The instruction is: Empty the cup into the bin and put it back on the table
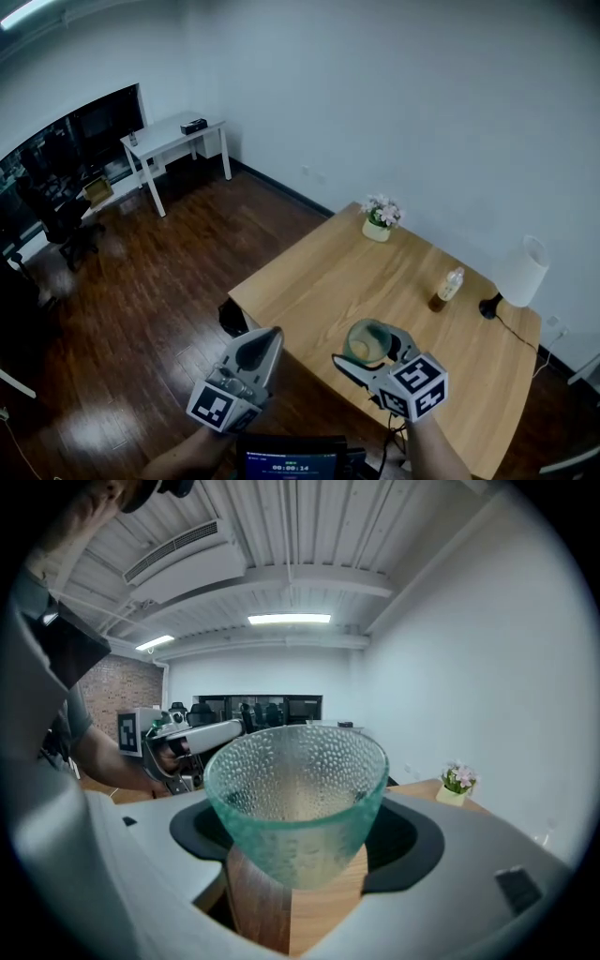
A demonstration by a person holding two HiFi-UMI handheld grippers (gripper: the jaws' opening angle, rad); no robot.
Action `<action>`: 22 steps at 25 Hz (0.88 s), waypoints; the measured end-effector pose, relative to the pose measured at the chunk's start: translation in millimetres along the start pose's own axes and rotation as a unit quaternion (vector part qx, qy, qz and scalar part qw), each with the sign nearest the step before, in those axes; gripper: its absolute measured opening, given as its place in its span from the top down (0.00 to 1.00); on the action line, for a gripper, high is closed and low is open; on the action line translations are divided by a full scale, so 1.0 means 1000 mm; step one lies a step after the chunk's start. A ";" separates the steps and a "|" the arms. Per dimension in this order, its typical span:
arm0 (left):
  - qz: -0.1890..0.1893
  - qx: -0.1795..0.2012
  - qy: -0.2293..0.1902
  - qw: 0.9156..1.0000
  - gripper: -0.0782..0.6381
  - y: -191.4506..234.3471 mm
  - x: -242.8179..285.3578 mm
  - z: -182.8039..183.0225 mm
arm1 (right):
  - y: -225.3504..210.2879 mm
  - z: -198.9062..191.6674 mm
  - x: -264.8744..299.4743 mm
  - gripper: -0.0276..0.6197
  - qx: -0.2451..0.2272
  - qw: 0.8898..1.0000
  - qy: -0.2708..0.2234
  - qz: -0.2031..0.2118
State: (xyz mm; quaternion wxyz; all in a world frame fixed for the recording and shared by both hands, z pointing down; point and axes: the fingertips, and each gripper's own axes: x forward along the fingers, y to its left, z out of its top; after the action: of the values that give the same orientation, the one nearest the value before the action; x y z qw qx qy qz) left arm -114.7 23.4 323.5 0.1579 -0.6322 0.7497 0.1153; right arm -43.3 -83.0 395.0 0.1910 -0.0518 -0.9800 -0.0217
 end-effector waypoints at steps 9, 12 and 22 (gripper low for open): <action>0.033 0.010 -0.002 0.999 0.89 0.067 -0.029 0.007 | 0.032 0.022 0.074 0.36 -0.001 0.999 -0.003 0.045; 0.050 0.009 -0.002 0.999 0.89 0.084 -0.036 0.008 | 0.041 0.032 0.092 0.36 -0.012 0.998 0.001 0.064; 0.089 0.023 -0.009 0.996 0.89 0.135 -0.043 0.010 | 0.053 0.065 0.151 0.36 -0.046 0.992 0.003 0.117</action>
State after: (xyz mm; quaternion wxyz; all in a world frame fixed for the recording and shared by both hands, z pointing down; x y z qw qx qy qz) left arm -239.9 90.3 327.1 0.1681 -0.5584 0.8039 0.1172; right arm -200.4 -12.1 393.2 0.1926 -0.1746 -0.9646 -0.0441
